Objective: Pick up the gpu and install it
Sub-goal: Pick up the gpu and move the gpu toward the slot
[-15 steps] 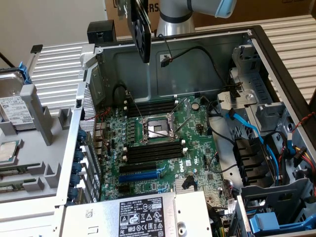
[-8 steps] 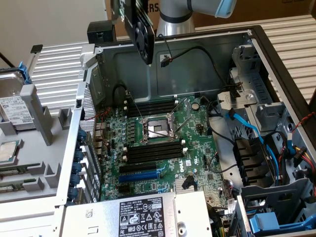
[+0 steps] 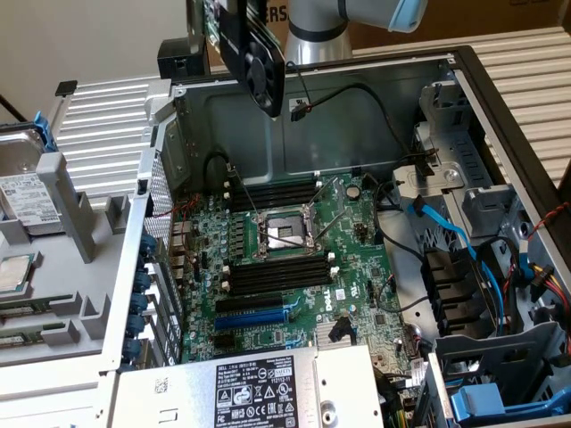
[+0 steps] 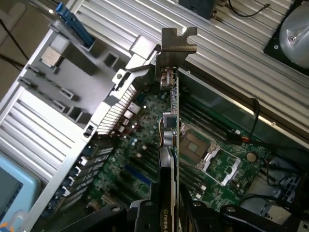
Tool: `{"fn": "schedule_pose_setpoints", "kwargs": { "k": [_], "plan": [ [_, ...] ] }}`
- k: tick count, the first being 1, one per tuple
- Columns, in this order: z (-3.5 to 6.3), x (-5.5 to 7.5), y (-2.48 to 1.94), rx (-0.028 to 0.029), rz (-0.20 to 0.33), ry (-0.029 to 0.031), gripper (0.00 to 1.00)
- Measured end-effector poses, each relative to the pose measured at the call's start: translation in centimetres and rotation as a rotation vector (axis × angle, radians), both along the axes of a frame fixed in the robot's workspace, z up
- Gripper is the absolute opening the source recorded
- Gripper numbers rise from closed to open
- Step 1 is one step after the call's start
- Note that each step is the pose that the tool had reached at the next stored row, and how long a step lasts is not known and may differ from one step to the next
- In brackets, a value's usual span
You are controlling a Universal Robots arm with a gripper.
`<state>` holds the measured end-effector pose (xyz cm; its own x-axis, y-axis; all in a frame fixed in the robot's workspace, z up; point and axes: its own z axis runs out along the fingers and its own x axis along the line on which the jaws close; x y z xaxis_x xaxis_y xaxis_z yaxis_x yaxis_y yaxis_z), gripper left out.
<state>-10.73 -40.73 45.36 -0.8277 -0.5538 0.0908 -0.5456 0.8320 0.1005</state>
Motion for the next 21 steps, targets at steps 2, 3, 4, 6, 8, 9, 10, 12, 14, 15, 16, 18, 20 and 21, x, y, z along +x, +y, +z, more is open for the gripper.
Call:
{"fn": "schedule_pose_setpoints", "kwargs": {
  "k": [2, 3, 4, 6, 8, 9, 10, 12, 14, 15, 16, 18, 20, 21],
  "plan": [
    [-0.01, 0.00, 0.00, 0.0000, 0.037, 0.0000, 0.26],
    [-0.02, 0.00, 0.00, 0.0000, 0.055, -0.0001, 0.26],
    [-0.03, 0.00, 0.00, 0.0000, 0.072, -0.0008, 0.26],
    [-0.04, 0.00, 0.00, -0.0001, 0.109, -0.0016, 0.26],
    [-0.06, 0.02, 0.00, 0.0000, 0.141, -0.0016, 0.26],
    [-0.05, 0.08, 0.00, -0.0001, 0.154, -0.0016, 0.26],
    [-0.05, 0.20, 0.00, 0.0000, 0.161, -0.0016, 0.26],
    [-0.06, 0.43, 0.00, 0.0003, 0.176, -0.0017, 0.26],
    [-0.08, 0.56, 0.00, 0.0010, 0.196, -0.0019, 0.26],
    [-0.10, 0.57, 0.00, 0.0012, 0.211, -0.0019, 0.26],
    [-0.11, 0.58, 0.00, 0.0013, 0.229, -0.0018, 0.26],
    [-0.16, 0.58, 0.00, 0.0025, 0.265, -0.0019, 0.26],
    [-0.20, 0.57, 0.00, 0.0040, 0.301, -0.0029, 0.26],
    [-0.21, 0.57, 0.00, 0.0042, 0.318, -0.0050, 0.26]
  ]
}}
